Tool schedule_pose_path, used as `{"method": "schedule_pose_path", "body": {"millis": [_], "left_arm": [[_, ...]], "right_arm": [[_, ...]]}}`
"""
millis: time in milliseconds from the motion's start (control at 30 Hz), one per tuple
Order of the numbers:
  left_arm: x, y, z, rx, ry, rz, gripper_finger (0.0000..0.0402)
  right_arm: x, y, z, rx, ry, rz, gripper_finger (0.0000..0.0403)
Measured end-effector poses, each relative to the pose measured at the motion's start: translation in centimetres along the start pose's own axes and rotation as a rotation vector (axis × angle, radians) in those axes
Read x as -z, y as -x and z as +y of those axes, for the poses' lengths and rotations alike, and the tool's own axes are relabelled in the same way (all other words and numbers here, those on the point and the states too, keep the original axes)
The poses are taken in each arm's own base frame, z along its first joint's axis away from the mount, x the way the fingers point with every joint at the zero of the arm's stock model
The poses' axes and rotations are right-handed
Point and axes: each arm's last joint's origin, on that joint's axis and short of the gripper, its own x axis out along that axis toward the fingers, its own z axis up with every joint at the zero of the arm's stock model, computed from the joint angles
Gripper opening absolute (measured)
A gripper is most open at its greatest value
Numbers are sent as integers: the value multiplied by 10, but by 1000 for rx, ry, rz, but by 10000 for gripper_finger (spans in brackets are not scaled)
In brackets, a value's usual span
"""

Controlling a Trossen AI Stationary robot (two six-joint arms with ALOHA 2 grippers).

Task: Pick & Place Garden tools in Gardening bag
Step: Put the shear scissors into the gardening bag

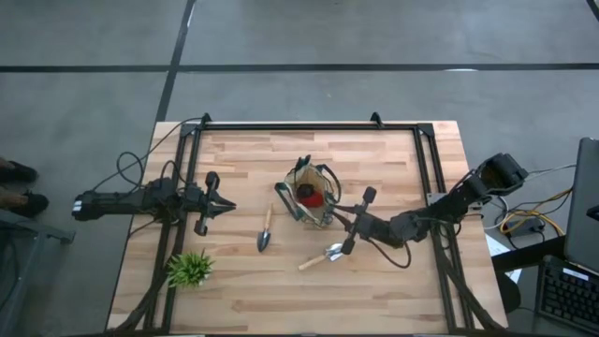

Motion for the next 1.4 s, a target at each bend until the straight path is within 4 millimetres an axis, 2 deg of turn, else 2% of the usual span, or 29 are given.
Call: {"method": "schedule_pose_path", "body": {"millis": [133, 367, 700, 1133, 1400], "left_arm": [[0, 0, 0, 0, 0, 1, 37], [0, 0, 0, 0, 0, -1, 37], [0, 0, 0, 0, 0, 0, 37], [0, 0, 0, 0, 0, 0, 37], [0, 0, 0, 0, 0, 0, 37]], "right_arm": [[11, 1, 1, -3, -1, 20, 32], [19, 5, -1, 5, 0, 30, 32], [10, 17, 5, 24, 1, -6, 32], [8, 30, 13, 34, 23, 4, 31], [12, 35, 15, -17, 110, -5, 31]]}}
